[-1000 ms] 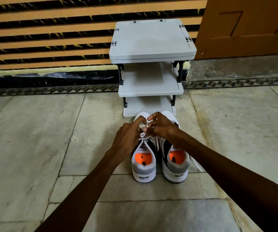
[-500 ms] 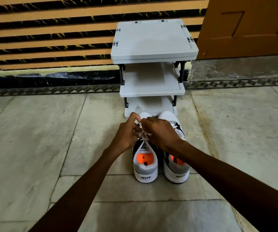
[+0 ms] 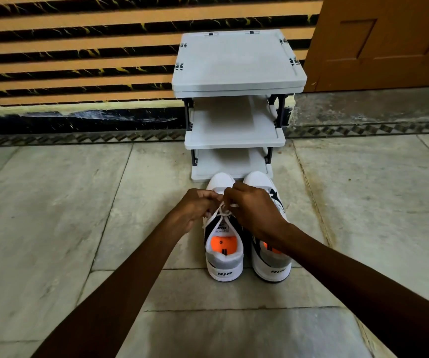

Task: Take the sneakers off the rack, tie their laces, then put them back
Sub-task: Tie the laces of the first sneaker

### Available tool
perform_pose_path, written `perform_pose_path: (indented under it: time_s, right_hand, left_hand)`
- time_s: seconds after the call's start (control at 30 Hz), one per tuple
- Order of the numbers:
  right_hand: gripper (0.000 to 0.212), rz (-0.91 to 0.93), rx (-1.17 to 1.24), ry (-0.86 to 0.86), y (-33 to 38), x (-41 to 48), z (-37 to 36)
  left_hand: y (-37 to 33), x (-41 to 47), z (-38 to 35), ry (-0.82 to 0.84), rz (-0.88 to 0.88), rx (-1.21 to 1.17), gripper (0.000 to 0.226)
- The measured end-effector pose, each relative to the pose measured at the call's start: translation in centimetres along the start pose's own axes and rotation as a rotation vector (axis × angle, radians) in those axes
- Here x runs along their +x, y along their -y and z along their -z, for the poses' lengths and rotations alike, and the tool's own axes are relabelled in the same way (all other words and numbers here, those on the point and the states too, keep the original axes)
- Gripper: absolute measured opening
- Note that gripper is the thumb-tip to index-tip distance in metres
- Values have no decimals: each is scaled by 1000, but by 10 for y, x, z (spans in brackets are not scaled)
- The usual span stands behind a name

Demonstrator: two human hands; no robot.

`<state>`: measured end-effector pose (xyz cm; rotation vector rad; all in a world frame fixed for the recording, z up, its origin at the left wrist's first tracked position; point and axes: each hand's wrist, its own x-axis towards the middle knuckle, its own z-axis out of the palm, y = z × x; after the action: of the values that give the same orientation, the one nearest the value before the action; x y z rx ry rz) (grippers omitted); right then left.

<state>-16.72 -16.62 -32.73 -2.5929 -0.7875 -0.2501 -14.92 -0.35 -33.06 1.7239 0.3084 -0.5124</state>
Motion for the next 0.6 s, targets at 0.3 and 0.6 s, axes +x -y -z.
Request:
perform_pose_path:
  time_s: [0.3, 0.6]
  right_hand:
    - [16, -155, -105, 41, 3, -37, 14]
    - [11, -547, 661, 58, -1, -26, 28]
  left_hand:
    - [20, 6, 21, -423, -219, 675, 16]
    - [19, 5, 26, -254, -135, 56, 9]
